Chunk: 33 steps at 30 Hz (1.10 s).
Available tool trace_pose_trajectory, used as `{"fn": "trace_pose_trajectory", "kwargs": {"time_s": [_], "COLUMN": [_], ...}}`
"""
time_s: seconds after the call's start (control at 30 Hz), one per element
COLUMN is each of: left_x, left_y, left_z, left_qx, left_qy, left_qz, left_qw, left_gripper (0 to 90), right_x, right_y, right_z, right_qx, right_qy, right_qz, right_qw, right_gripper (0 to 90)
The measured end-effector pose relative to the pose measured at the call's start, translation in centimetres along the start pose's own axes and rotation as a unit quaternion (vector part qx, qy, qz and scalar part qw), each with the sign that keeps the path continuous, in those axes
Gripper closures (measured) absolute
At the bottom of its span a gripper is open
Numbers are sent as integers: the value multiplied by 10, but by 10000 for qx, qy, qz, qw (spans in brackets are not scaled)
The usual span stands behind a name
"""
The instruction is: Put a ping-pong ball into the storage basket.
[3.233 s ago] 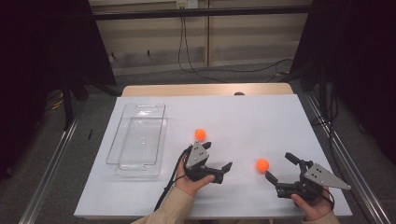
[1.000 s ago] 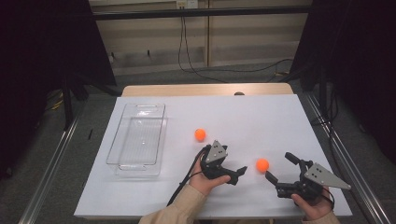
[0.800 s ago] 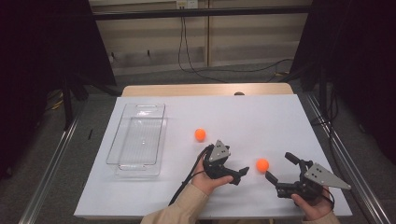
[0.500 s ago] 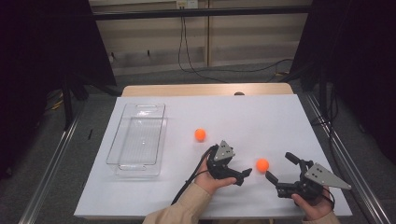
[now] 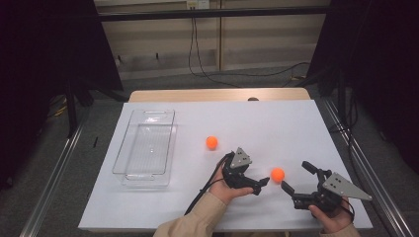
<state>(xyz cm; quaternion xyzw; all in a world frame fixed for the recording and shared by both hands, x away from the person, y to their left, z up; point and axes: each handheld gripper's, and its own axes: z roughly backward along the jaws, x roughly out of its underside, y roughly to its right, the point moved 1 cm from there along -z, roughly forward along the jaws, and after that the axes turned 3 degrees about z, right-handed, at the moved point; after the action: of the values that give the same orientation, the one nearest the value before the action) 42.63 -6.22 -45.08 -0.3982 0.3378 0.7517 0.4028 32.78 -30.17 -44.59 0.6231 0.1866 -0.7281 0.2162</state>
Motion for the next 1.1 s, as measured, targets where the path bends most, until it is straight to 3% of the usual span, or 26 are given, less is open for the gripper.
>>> {"fn": "trace_pose_trajectory", "kwargs": {"time_s": [0.2,0.23,0.63,0.67,0.73,1.1], "left_x": [-1,-1,-6,-6,-6,-8], "left_y": [1,2,5,6,4,7], "left_z": [-4,-5,-12,-13,-14,-21], "left_qx": [-2,-6,47,39,93,127], "left_qy": [-84,-49,-112,-111,-150,-197], "left_qz": [-78,15,-88,-27,-131,-91], "left_qw": [9999,10000,9999,9999,9998,9997], "left_gripper": [23,23,25,28,37,39], "right_x": [0,0,0,0,-1,0], "right_y": [0,0,-1,-1,-1,-1], "right_z": [0,0,-1,-1,-1,-1], "right_qx": [8,23,21,32,30,6], "right_qy": [17,26,31,38,42,37], "right_qz": [6,0,-29,-46,-59,-23], "right_qw": [10000,10000,10000,10000,10000,10000], "right_gripper": [16,16,16,15,16,15]}}
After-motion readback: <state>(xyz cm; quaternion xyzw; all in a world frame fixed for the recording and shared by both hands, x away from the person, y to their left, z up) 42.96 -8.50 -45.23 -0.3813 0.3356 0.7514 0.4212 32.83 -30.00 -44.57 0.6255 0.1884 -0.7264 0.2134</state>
